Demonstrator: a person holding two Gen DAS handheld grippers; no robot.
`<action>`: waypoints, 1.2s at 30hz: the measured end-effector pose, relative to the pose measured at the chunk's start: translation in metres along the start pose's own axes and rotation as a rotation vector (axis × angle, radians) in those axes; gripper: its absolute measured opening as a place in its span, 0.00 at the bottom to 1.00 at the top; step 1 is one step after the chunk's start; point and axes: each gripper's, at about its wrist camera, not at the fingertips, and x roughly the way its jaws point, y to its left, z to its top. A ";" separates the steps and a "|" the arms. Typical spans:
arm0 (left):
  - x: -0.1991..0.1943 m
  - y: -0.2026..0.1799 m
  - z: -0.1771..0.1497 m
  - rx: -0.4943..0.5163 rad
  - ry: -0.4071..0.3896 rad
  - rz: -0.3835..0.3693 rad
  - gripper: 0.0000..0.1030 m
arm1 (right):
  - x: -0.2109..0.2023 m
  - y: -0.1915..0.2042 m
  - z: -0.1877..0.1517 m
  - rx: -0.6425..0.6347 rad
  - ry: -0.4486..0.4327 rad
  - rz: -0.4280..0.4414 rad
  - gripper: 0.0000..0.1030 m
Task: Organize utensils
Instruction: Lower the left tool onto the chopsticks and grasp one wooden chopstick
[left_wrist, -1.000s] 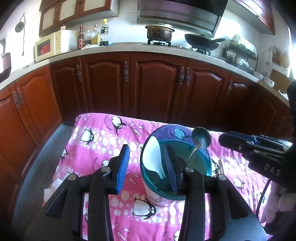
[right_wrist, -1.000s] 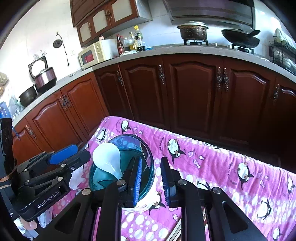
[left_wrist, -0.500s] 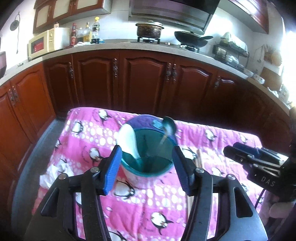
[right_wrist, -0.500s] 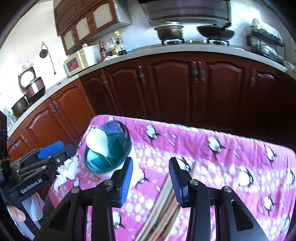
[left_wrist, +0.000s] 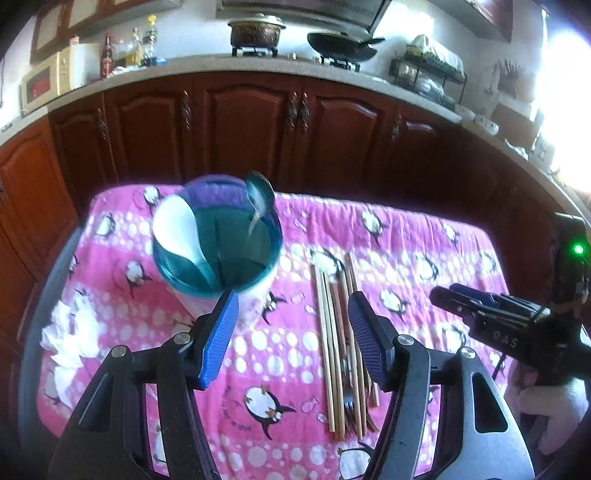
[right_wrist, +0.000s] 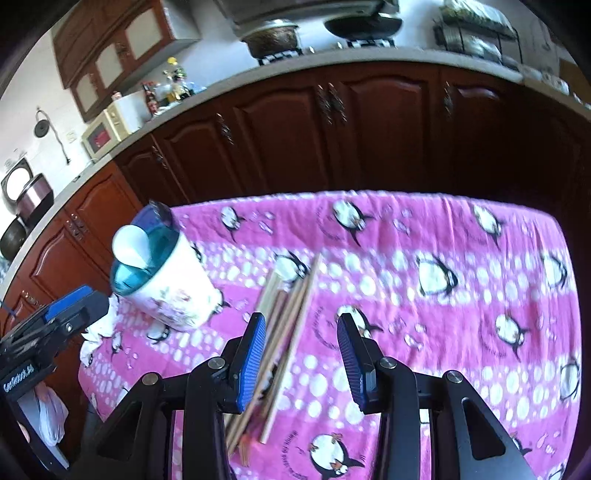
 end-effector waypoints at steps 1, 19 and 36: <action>0.004 -0.001 -0.003 0.003 0.011 -0.003 0.60 | 0.005 -0.004 -0.002 0.013 0.011 0.004 0.37; 0.084 -0.005 -0.038 -0.021 0.193 -0.001 0.60 | 0.110 -0.021 0.004 0.134 0.213 0.118 0.32; 0.124 -0.013 -0.045 -0.015 0.282 -0.012 0.60 | 0.128 -0.011 0.002 -0.031 0.256 0.024 0.10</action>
